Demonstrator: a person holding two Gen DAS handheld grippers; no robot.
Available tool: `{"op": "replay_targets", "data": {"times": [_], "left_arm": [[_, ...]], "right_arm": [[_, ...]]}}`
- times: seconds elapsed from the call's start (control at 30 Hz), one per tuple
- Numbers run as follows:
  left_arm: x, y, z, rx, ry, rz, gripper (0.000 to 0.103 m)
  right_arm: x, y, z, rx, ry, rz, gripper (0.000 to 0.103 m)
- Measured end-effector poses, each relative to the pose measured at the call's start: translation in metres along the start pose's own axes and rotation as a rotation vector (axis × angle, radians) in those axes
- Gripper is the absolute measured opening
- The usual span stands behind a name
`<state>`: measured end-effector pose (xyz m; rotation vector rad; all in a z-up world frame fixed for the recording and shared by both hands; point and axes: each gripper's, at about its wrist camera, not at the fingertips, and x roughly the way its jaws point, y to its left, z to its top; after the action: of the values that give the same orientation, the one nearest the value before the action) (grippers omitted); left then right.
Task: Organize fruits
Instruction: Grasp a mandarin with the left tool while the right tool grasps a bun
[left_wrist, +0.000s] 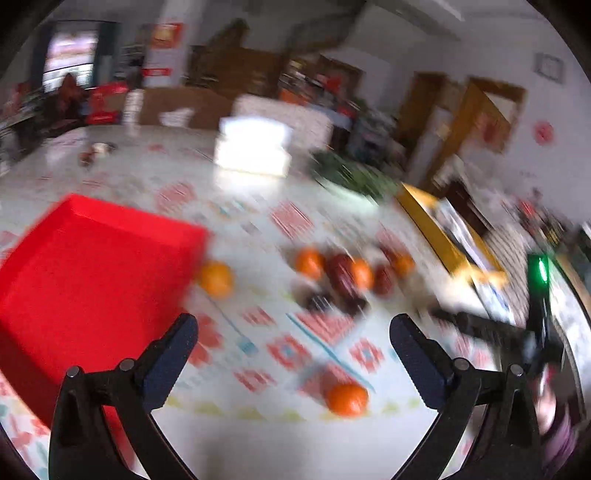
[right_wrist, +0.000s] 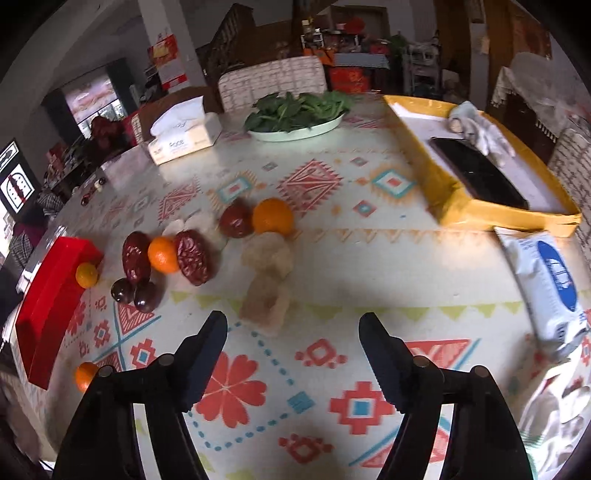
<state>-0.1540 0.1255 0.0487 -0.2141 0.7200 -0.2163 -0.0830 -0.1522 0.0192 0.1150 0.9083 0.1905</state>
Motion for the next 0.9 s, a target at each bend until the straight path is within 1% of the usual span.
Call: {"op": "replay_targets", "data": {"times": [0.1,0.13,0.2,0.23,0.27,0.3,0.33,0.43,0.47,0.5,0.53,0.6,0.63,0.67,0.77,0.9], "left_arm": [[0.010,-0.018,-0.022,0.083,0.057,-0.043,0.102],[0.013,-0.023,-0.026,0.099,0.072,-0.052,0.099],[0.022,-0.030,-0.033,0.127,0.118,-0.077,0.088],[0.027,-0.032,-0.035,0.135,0.146,-0.083,0.075],[0.031,-0.035,-0.035,0.139,0.168,-0.085,0.065],[0.035,-0.035,-0.034,0.137,0.188,-0.084,0.060],[0.042,-0.036,-0.034,0.136,0.217,-0.068,0.059],[0.043,-0.044,-0.036,0.179,0.222,-0.020,0.058],[0.043,-0.048,-0.039,0.205,0.223,0.014,0.053],[0.045,-0.051,-0.040,0.221,0.220,0.034,0.046],[0.045,-0.053,-0.042,0.230,0.215,0.042,0.031],[0.041,-0.046,-0.042,0.210,0.213,0.016,0.031],[0.039,-0.043,-0.042,0.195,0.211,0.007,0.030],[0.038,-0.039,-0.041,0.176,0.209,0.000,0.030],[0.027,-0.023,-0.035,0.113,0.179,-0.045,0.030],[0.002,0.005,-0.018,0.030,0.102,-0.037,0.030]], "right_arm": [[0.008,0.004,0.003,-0.006,0.008,0.011,0.079],[0.012,0.006,0.004,-0.014,0.017,0.011,0.079],[0.018,0.008,0.006,-0.025,0.033,0.018,0.079],[0.021,0.010,0.006,-0.032,0.039,0.021,0.079],[0.022,0.011,0.005,-0.036,0.039,0.017,0.078],[0.021,0.012,0.005,-0.042,0.032,0.009,0.078],[0.021,0.012,0.005,-0.044,0.034,0.008,0.078],[0.024,0.016,0.007,-0.058,0.035,-0.012,0.078],[0.025,0.018,0.006,-0.073,0.034,-0.031,0.072],[0.026,0.021,0.006,-0.089,0.031,-0.060,0.061],[0.026,0.022,0.006,-0.098,0.030,-0.079,0.056],[0.026,0.025,0.006,-0.111,0.029,-0.098,0.034],[0.025,0.024,0.005,-0.109,0.029,-0.103,0.031],[0.023,0.023,0.005,-0.100,0.031,-0.102,0.030],[0.015,0.017,0.001,-0.062,0.027,-0.054,0.030],[-0.011,0.026,-0.002,-0.052,-0.008,0.028,0.030]]}}
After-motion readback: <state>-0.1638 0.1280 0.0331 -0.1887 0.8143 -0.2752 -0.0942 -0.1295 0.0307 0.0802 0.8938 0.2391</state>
